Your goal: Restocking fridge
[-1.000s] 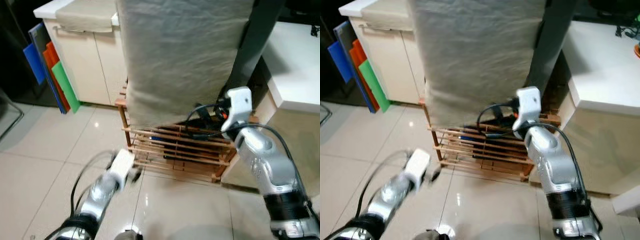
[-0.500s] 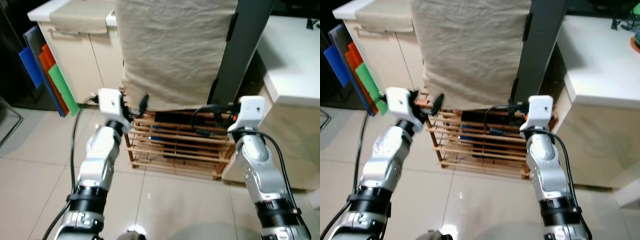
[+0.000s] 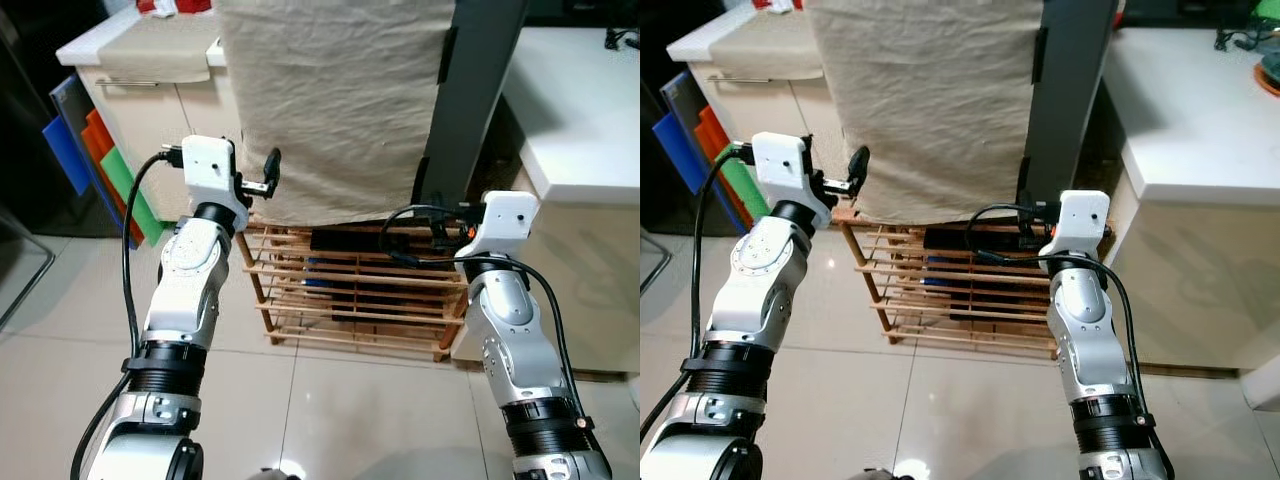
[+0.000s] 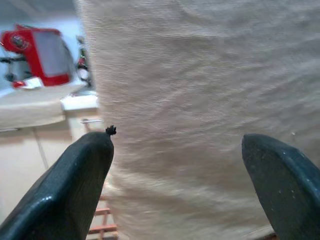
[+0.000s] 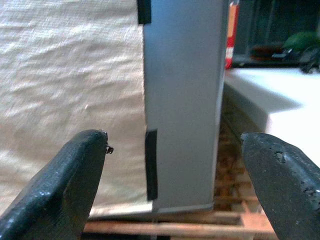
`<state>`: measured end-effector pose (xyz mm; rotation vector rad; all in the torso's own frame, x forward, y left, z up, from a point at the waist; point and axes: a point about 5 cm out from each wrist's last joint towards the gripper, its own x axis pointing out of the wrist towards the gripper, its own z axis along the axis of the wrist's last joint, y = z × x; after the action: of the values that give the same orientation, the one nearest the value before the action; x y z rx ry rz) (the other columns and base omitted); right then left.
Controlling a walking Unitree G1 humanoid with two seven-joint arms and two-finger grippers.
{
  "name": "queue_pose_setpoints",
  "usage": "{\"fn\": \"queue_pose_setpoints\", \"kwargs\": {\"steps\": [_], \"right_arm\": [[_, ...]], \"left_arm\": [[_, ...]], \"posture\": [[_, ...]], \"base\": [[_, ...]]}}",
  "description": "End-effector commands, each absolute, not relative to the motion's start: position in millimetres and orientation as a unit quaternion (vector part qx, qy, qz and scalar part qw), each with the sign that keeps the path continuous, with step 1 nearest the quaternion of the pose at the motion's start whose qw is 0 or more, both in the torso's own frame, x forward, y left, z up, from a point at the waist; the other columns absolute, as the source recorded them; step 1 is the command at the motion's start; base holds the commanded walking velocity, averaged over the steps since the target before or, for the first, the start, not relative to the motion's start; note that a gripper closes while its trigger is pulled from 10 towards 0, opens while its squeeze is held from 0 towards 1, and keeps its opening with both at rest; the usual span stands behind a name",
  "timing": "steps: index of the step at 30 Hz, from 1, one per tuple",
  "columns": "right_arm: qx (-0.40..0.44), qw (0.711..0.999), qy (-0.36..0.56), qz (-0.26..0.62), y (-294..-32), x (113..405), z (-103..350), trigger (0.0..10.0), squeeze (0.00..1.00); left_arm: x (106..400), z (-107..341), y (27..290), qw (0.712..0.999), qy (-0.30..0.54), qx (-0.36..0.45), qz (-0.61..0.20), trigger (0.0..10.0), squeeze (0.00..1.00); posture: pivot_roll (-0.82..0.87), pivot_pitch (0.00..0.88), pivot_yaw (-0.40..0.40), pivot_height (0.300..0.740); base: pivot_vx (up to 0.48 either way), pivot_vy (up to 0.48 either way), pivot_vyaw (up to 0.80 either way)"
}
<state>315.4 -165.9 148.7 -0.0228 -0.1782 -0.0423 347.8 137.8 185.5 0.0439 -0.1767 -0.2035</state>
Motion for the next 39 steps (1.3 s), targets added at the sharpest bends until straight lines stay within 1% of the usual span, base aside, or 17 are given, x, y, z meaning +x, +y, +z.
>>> {"fn": "queue_pose_setpoints", "kwargs": {"steps": [1, 12, 16, 22, 25, 28, 32, 33, 37, 39], "right_arm": [[-0.013, 0.996, -0.090, -0.018, -162.2, 315.6, 146.4, 10.0, 0.00], [-0.013, 0.996, -0.091, -0.010, -157.0, 316.0, 144.8, 10.0, 0.00], [-0.014, 0.996, -0.092, -0.008, -156.9, 315.3, 143.4, 10.0, 0.00], [-0.015, 0.996, -0.088, -0.010, -159.8, 313.3, 141.0, 10.0, 0.00], [-0.014, 0.996, -0.086, -0.013, -161.1, 312.0, 140.0, 10.0, 0.00], [-0.013, 0.996, -0.087, -0.013, -161.3, 311.0, 139.9, 10.0, 0.00], [-0.013, 0.996, -0.088, -0.014, -162.1, 308.6, 139.5, 10.0, 0.00], [-0.012, 0.996, -0.088, -0.014, -162.6, 307.2, 139.5, 10.0, 0.00], [-0.013, 0.996, -0.087, -0.014, -163.9, 305.3, 138.5, 10.0, 0.00], [-0.014, 0.996, -0.084, -0.017, -166.0, 303.7, 136.9, 10.0, 0.00]], "left_arm": [[347.6, 188.0, 137.1, 0.990, -0.084, 0.032, -0.106, 10.0, 0.00], [352.6, 186.6, 136.4, 0.990, -0.070, 0.036, -0.114, 10.0, 0.00], [352.5, 188.2, 138.2, 0.992, -0.067, 0.031, -0.100, 10.0, 0.00], [352.0, 188.8, 137.8, 0.994, -0.065, 0.001, -0.085, 10.0, 0.00], [356.0, 184.1, 146.8, 0.997, -0.045, -0.025, -0.060, 10.0, 0.00], [357.0, 183.6, 149.7, 0.997, -0.042, -0.021, -0.056, 10.0, 0.00], [353.9, 186.4, 143.6, 0.996, -0.051, -0.006, -0.079, 10.0, 0.00], [349.4, 186.0, 138.2, 0.994, -0.055, 0.003, -0.095, 10.0, 0.00], [341.2, 179.8, 132.5, 0.992, -0.048, 0.005, -0.117, 10.0, 0.00], [332.9, 178.4, 132.8, 0.991, -0.066, 0.003, -0.121, 10.0, 0.00]], "posture": [[-0.13, 0.000, 0.120, 0.740], [-0.13, 0.000, 0.128, 0.740], [-0.13, 0.000, 0.127, 0.740], [-0.14, 0.000, 0.127, 0.740], [-0.14, 0.000, 0.128, 0.740], [-0.14, 0.000, 0.130, 0.740], [-0.14, 0.000, 0.130, 0.740], [-0.14, 0.000, 0.129, 0.740], [-0.14, 0.000, 0.129, 0.740], [-0.15, 0.000, 0.129, 0.740]], "base": [[0.454, 0.000, 0.00], [0.462, 0.000, 0.00], [0.409, 0.000, 0.00], [0.000, 0.000, 0.00], [0.000, 0.000, 0.00], [0.000, 0.000, 0.00], [0.000, 0.000, 0.00], [0.000, 0.000, 0.00], [0.000, 0.000, 0.00], [0.000, 0.000, 0.00]]}}
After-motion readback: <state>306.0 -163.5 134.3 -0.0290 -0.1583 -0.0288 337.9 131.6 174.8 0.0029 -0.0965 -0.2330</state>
